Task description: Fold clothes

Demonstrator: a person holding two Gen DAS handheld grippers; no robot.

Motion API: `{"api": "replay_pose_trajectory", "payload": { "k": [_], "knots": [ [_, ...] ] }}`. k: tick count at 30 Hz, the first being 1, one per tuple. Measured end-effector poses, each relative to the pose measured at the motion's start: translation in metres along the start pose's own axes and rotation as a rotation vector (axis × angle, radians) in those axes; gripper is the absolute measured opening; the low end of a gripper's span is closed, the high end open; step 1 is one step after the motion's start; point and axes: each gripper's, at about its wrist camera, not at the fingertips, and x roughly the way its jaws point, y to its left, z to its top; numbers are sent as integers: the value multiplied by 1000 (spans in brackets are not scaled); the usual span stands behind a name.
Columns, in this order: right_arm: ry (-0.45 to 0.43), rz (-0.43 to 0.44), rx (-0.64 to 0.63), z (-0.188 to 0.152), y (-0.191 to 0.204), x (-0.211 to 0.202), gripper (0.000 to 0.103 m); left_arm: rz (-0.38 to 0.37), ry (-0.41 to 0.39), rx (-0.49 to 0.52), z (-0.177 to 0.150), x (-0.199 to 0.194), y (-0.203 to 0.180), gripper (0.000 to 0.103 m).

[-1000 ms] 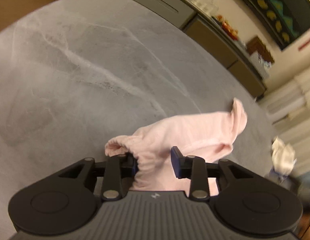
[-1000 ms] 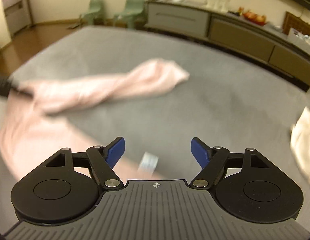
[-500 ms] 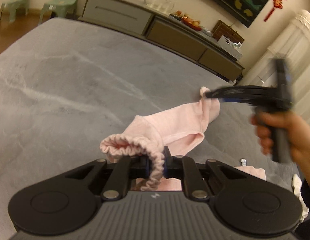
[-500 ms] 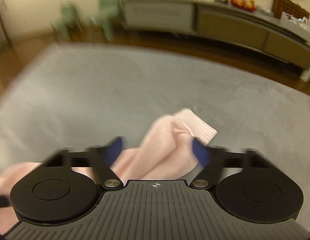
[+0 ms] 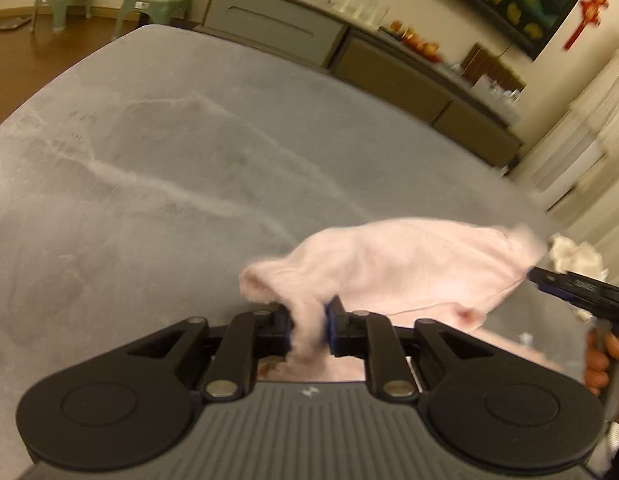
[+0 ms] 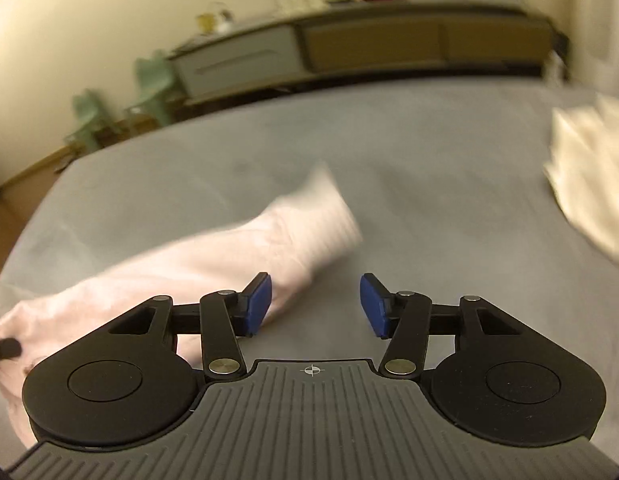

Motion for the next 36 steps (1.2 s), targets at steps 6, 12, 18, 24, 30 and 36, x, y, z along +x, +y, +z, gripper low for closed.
{"api": "replay_pose_trajectory", "payload": {
  "k": [6, 12, 18, 24, 30, 36],
  "knots": [
    [-64, 16, -142, 3, 31, -12, 55, 46, -29, -11, 8, 8, 3, 33],
    [7, -103, -369, 19, 65, 52, 48, 184, -49, -35, 31, 35, 12, 14],
    [-85, -136, -365, 19, 52, 11, 64, 120, -51, -103, 44, 19, 18, 47],
    [-15, -9, -318, -64, 18, -68, 87, 31, -112, 78, 19, -34, -1, 50],
    [-30, -31, -506, -107, 34, -71, 44, 98, 6, 270, -16, -7, -17, 34],
    [-65, -278, -743, -72, 49, -32, 49, 77, 41, 309, -38, -15, -2, 20]
  ]
}}
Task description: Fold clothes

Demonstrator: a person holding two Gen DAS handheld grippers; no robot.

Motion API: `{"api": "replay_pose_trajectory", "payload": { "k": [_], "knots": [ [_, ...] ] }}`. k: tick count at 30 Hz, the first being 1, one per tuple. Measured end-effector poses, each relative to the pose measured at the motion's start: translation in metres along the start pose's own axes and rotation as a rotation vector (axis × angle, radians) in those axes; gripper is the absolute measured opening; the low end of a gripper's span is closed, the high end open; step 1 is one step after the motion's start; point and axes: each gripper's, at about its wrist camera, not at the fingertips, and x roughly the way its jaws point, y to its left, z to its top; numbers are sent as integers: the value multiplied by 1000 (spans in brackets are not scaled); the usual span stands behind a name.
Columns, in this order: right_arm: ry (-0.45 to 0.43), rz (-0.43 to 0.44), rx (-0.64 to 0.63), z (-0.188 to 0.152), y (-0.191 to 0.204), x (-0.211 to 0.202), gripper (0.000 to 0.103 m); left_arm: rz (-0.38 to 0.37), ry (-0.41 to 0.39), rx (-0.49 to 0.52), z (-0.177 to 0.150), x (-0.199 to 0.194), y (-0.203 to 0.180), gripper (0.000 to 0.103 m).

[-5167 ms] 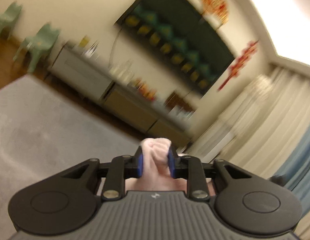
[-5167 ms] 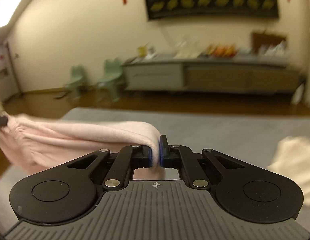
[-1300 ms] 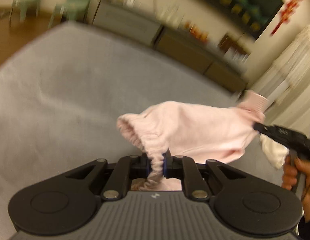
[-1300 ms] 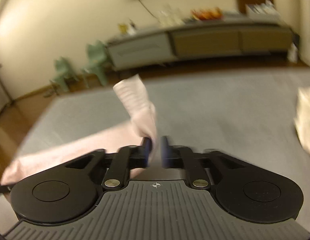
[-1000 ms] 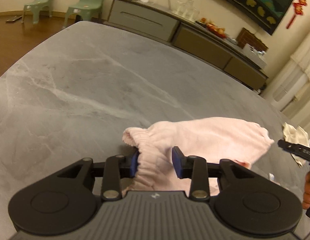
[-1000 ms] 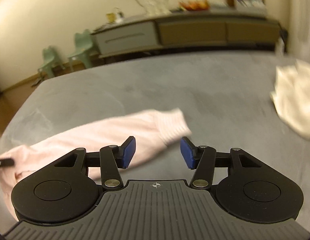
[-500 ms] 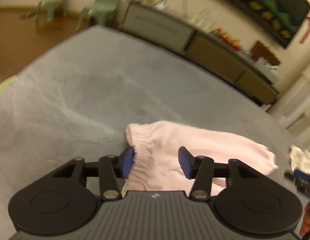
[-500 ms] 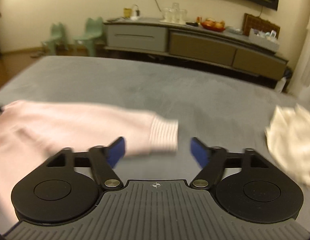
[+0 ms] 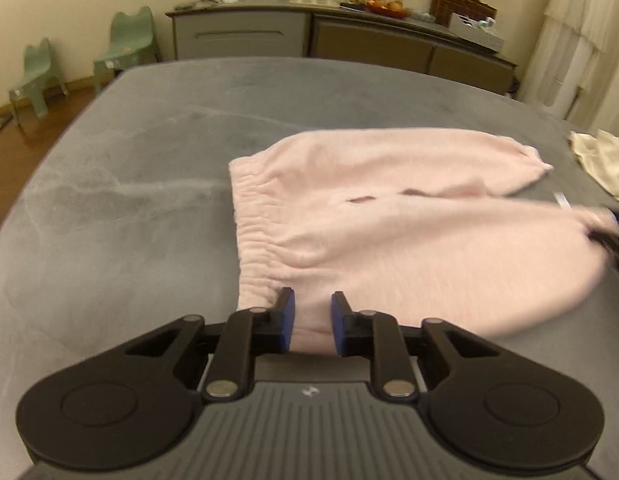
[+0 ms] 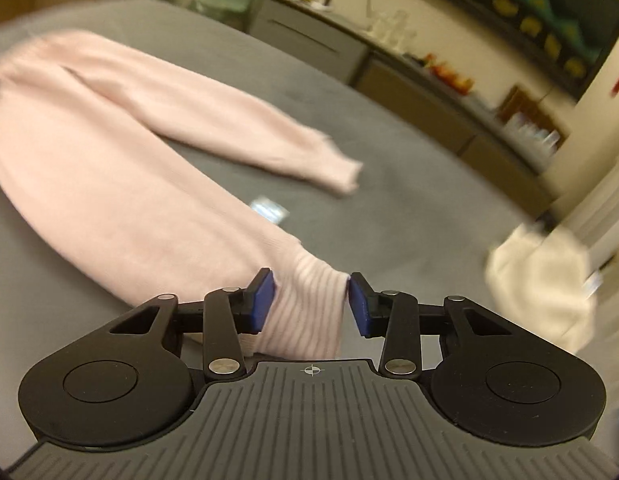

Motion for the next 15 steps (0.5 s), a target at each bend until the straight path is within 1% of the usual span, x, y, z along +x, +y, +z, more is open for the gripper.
{"api": "replay_pose_trajectory", "payload": {
  "k": [1, 3, 4, 6, 7, 8, 10, 13, 14, 15],
  "knots": [
    [2, -14, -12, 4, -4, 3, 60, -25, -7, 4, -2, -6, 0, 21],
    [5, -37, 34, 15, -10, -4, 61, -59, -54, 14, -1, -21, -1, 22],
    [0, -42, 60, 20, -13, -9, 60, -77, -78, 19, -1, -29, -1, 27],
    [-85, 38, 157, 30, -10, -36, 64, -105, -152, -18, 7, -44, 9, 35],
    [-125, 79, 201, 36, -7, -49, 65, -110, -175, -50, 13, -46, 14, 36],
    [-148, 133, 210, 43, 5, -56, 65, -106, -179, -77, 21, -42, 18, 36],
    [-170, 270, 198, 61, 39, -60, 64, -77, -164, -117, 36, -25, 24, 36],
    [-185, 412, 165, 83, 95, -51, 62, -6, -98, -127, 51, 11, 25, 33],
    [-168, 427, 144, 83, 108, -44, 62, 7, -70, -121, 52, 22, 25, 33],
    [-152, 443, 123, 83, 122, -37, 60, 25, -50, -111, 51, 30, 24, 33]
  ]
}}
